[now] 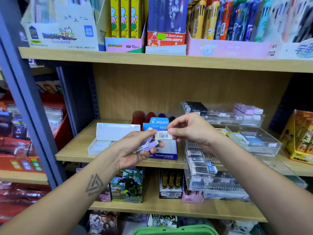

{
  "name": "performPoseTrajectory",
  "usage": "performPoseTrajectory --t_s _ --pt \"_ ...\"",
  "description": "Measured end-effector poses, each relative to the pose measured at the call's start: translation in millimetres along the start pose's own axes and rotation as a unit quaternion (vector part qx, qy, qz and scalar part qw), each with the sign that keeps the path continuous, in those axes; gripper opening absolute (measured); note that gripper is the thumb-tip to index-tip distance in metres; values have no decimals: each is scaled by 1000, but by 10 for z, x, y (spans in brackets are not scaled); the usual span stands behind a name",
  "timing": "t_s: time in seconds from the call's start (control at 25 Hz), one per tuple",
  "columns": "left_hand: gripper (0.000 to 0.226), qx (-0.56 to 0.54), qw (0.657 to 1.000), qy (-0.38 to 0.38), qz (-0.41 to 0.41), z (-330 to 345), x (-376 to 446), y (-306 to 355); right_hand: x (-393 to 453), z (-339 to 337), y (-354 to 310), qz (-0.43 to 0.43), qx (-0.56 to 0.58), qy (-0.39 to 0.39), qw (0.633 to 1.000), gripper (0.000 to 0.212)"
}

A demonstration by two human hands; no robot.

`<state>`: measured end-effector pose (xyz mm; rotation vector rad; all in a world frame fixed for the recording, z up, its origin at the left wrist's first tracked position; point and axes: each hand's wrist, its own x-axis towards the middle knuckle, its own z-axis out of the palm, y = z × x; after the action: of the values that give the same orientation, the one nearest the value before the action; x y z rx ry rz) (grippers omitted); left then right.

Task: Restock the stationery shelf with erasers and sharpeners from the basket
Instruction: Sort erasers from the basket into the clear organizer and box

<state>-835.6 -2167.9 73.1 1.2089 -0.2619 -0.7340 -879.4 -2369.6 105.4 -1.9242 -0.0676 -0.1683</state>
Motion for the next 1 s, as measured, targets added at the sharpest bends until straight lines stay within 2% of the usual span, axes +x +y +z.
performPoseTrajectory --t_s 0.16,0.32,0.48,0.64,0.72,0.88,1.0 --pt "32 -7 999 33 34 41 52 -12 -35 -82 27 -3 -4 2 1000 9" --pt "11 51 993 29 103 160 85 -8 -139 -216 43 6 19 -17 1000 11" --pt "16 93 984 19 151 335 96 -10 -225 -361 67 -26 -10 6 1000 18" --pt "19 117 980 28 159 623 244 79 -357 -642 3 -72 -151 19 986 25" --pt "18 107 983 28 149 795 358 135 -381 -800 -18 -98 -222 63 968 25" --pt "16 109 981 31 160 1181 676 279 -334 -1377 39 -53 -211 202 955 28" --pt "13 156 969 58 184 1451 967 371 -201 -1764 93 -6 -340 246 908 31"
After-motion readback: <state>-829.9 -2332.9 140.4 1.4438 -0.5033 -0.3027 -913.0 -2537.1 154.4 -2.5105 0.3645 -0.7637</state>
